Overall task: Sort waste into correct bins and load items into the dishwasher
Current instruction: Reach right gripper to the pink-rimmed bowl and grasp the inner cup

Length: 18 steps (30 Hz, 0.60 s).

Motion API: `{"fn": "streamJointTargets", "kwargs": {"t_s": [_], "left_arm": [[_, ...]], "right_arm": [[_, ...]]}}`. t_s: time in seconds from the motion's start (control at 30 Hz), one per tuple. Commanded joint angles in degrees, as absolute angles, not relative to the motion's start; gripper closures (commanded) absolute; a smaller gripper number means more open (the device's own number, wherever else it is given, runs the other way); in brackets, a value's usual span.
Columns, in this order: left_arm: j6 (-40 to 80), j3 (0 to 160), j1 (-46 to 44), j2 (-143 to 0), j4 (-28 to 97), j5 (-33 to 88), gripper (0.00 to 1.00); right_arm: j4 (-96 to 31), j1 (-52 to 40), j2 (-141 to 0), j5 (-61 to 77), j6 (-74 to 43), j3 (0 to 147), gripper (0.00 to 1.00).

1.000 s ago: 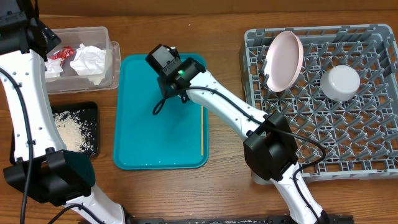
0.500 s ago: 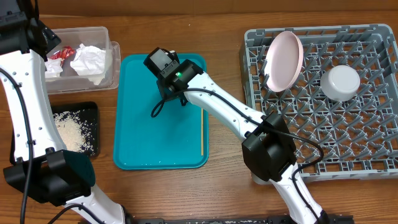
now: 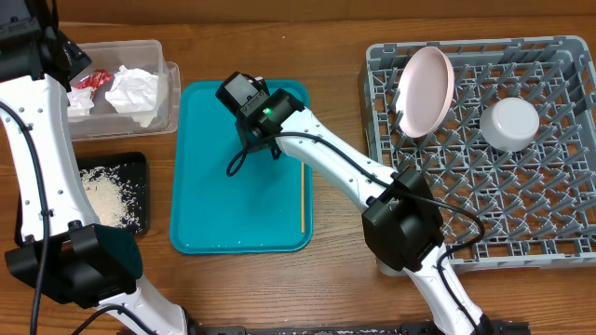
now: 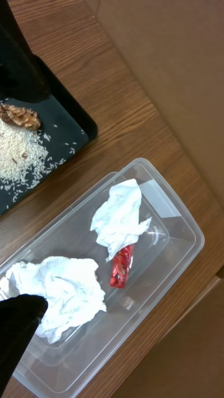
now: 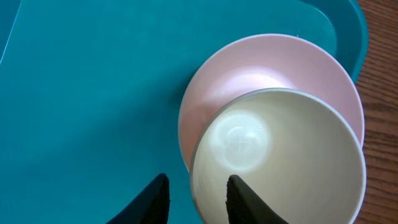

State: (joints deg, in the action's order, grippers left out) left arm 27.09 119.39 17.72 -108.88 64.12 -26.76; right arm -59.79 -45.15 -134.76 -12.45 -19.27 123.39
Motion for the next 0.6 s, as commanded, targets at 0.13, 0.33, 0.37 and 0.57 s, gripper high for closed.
{"fn": "streamJointTargets", "kwargs": {"t_s": [0.13, 0.33, 0.37, 0.57], "left_arm": [[27.88, 119.68, 17.45, -108.86, 64.07, -26.94, 0.00], [27.88, 119.68, 17.45, -108.86, 64.07, -26.94, 0.00], [27.90, 119.68, 17.45, -108.86, 64.07, -26.94, 0.00], [27.90, 119.68, 17.45, -108.86, 64.07, -26.94, 0.00]], "right_arm": [[-59.88, -45.39, -136.27, -13.04, -19.53, 123.70, 0.68], [-59.92, -45.36, -136.40, -13.04, -19.53, 123.76, 0.81], [-59.94, -45.36, -136.40, -13.04, -19.53, 123.76, 0.84], [-62.67, -45.36, -136.20, -13.08, -19.51, 126.13, 0.96]]}}
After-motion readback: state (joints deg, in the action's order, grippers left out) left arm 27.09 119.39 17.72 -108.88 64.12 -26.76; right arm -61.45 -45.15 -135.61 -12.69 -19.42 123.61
